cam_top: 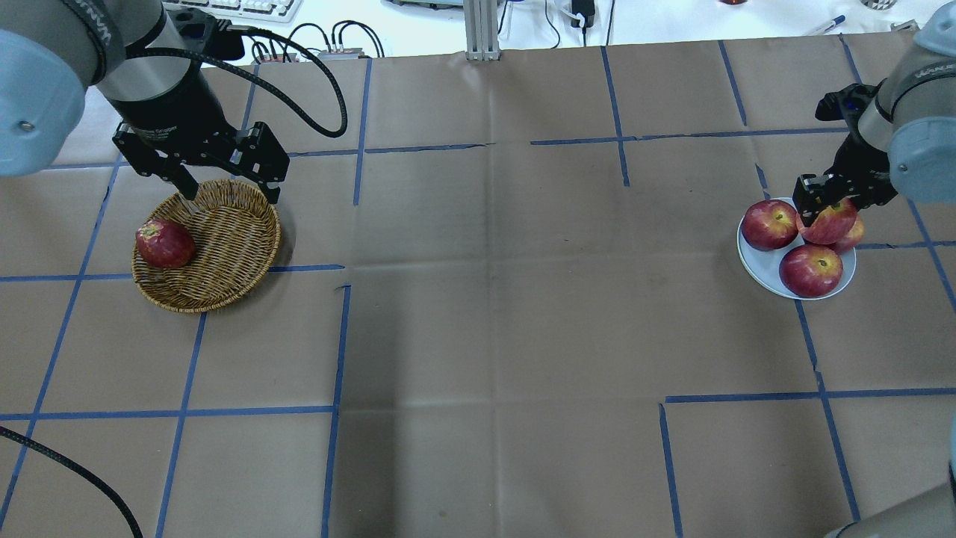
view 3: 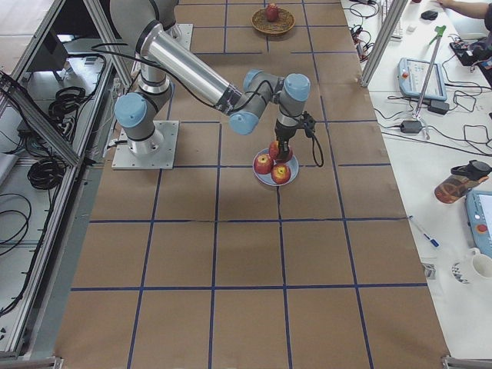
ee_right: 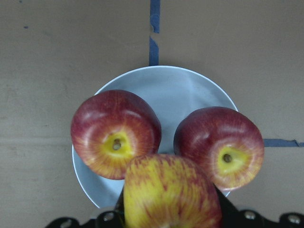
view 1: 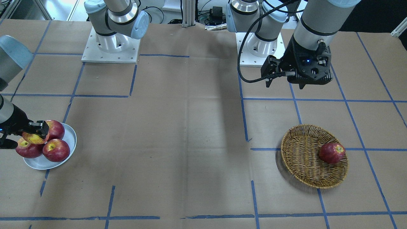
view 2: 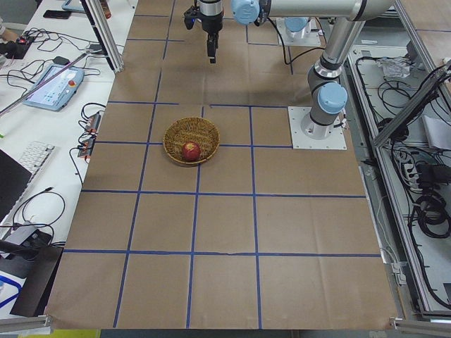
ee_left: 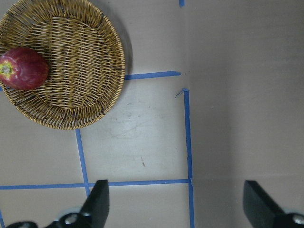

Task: Transfer apple from basket to plate
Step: 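Lower the apple onto the plate and open the right gripper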

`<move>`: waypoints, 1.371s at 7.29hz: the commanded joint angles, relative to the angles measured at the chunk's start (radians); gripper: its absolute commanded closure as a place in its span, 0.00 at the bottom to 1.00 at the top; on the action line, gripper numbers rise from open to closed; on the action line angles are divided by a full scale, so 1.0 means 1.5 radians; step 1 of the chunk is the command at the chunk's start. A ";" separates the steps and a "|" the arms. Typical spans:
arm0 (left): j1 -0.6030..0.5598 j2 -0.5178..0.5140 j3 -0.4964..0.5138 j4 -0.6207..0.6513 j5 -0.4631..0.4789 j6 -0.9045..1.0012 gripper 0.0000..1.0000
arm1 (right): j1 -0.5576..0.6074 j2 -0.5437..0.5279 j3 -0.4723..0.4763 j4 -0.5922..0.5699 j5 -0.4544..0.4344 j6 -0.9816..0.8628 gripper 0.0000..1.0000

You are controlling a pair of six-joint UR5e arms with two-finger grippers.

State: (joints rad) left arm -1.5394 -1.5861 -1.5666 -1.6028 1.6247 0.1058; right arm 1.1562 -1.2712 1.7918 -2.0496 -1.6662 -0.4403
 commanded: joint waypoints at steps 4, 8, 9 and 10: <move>0.000 0.021 -0.008 0.000 -0.001 0.001 0.01 | -0.010 0.003 -0.003 -0.002 -0.008 0.004 0.00; 0.001 0.037 -0.012 0.000 -0.001 0.008 0.01 | 0.040 -0.035 -0.155 0.159 -0.001 0.035 0.00; 0.000 0.037 -0.013 0.000 0.000 0.008 0.01 | 0.067 -0.063 -0.185 0.237 -0.001 0.086 0.00; 0.000 0.038 -0.013 -0.001 0.000 0.008 0.01 | 0.106 -0.101 -0.183 0.265 -0.001 0.135 0.00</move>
State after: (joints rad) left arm -1.5395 -1.5304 -1.5856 -1.6034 1.6241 0.1178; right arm 1.2515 -1.3618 1.5422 -1.7408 -1.6673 -0.3233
